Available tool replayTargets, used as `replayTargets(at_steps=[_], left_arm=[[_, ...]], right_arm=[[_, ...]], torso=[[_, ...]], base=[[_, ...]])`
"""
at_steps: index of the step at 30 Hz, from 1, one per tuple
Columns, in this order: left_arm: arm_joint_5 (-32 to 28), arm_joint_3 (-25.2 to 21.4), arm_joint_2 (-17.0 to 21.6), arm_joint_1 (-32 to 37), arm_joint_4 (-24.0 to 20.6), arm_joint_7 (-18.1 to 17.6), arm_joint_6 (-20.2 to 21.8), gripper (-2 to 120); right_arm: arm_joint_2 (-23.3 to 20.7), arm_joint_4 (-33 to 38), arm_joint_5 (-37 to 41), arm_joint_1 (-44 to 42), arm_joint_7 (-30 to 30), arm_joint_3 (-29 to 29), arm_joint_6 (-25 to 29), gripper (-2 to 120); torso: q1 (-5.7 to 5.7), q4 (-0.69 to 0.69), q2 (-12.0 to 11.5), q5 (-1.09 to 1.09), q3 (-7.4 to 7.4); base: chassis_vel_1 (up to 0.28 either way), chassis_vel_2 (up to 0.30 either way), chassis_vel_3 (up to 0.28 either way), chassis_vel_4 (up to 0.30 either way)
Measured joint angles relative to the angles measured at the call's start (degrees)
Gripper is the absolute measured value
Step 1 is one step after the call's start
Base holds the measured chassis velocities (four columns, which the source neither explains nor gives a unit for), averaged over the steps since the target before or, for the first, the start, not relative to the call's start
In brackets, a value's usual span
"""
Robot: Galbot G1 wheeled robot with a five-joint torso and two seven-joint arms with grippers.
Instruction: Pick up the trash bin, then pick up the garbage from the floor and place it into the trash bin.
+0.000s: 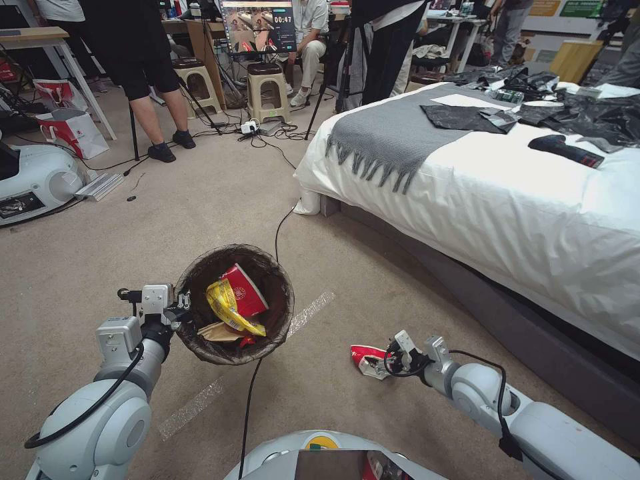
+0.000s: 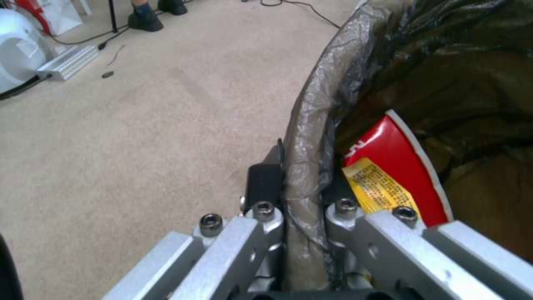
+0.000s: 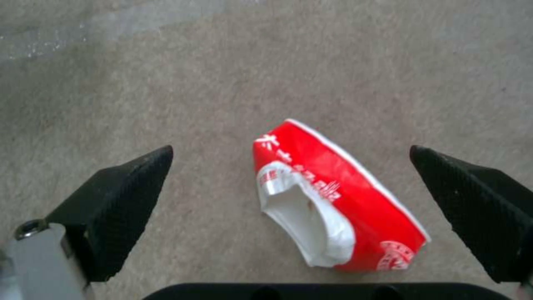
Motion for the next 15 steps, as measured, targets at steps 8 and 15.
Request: replayTargets(at_steps=[8, 15], left_arm=[[0.02, 0.14, 0.11, 0.29, -0.01, 0.01, 0.03, 3], [0.02, 0.07, 0.22, 0.61, 0.00, 0.02, 0.07, 3]], right_arm=[[3.41, -4.22, -1.32, 2.17, 0.42, -2.74, -0.13, 100], [5.65, -7.73, -1.80, 3.40, 0.36, -3.37, -0.31, 100]], torso=[[0.00, 0.01, 0.00, -0.01, 0.00], [0.00, 0.01, 0.00, 0.00, 0.00]], base=[[0.000, 0.000, 0.000, 0.000], [0.000, 0.000, 0.000, 0.000]])
